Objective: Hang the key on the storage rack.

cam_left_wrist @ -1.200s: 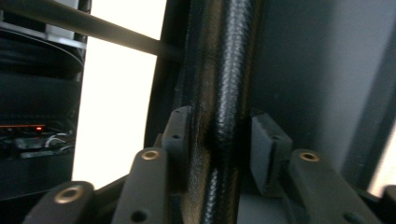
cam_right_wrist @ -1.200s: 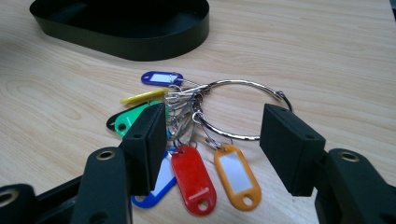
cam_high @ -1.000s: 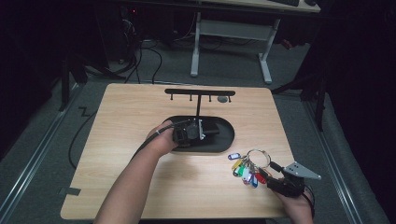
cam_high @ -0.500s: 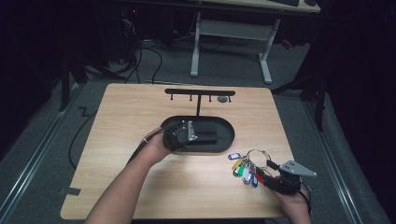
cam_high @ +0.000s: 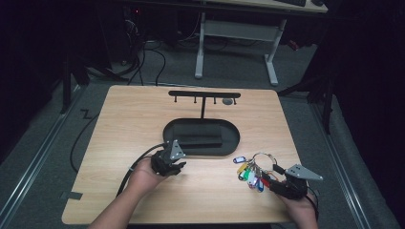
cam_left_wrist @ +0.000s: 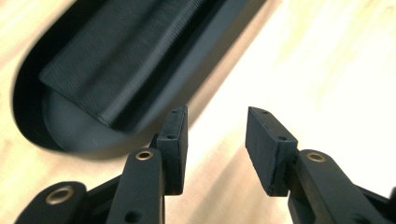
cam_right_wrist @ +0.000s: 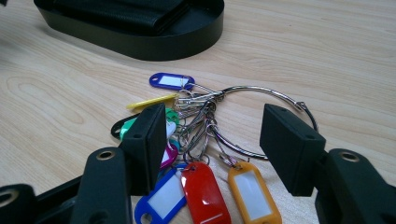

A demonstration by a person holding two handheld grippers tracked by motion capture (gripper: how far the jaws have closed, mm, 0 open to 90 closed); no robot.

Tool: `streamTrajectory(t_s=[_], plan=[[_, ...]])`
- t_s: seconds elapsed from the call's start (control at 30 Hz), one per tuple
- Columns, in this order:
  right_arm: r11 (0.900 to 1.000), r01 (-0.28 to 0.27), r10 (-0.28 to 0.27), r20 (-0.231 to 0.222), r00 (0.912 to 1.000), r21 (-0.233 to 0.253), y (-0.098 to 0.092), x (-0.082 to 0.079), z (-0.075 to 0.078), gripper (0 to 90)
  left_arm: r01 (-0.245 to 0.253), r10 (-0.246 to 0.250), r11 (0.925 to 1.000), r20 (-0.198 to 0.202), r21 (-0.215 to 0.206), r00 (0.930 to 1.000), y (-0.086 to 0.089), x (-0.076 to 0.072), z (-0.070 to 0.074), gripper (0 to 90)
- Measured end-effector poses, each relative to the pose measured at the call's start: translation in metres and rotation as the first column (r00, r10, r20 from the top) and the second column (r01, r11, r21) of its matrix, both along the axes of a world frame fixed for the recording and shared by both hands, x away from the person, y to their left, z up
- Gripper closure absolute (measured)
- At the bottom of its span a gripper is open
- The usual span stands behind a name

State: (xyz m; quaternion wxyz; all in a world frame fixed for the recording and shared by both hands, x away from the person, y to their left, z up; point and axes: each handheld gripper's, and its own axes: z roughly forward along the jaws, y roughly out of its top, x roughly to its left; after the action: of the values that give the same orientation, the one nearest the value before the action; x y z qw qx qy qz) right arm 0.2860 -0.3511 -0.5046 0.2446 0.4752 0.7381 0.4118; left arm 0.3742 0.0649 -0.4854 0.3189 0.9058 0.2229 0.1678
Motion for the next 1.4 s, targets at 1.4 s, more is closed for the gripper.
streamTrajectory(t_s=[1.4], plan=[[0.984, 0.102, -0.118, -0.102, 0.9879, -0.147, -0.006, 0.012, 0.0, 41.9, -0.135, 0.112, 0.9613, -0.105, -0.24, 0.9881, 0.095, -0.074, -0.032, 42.9]])
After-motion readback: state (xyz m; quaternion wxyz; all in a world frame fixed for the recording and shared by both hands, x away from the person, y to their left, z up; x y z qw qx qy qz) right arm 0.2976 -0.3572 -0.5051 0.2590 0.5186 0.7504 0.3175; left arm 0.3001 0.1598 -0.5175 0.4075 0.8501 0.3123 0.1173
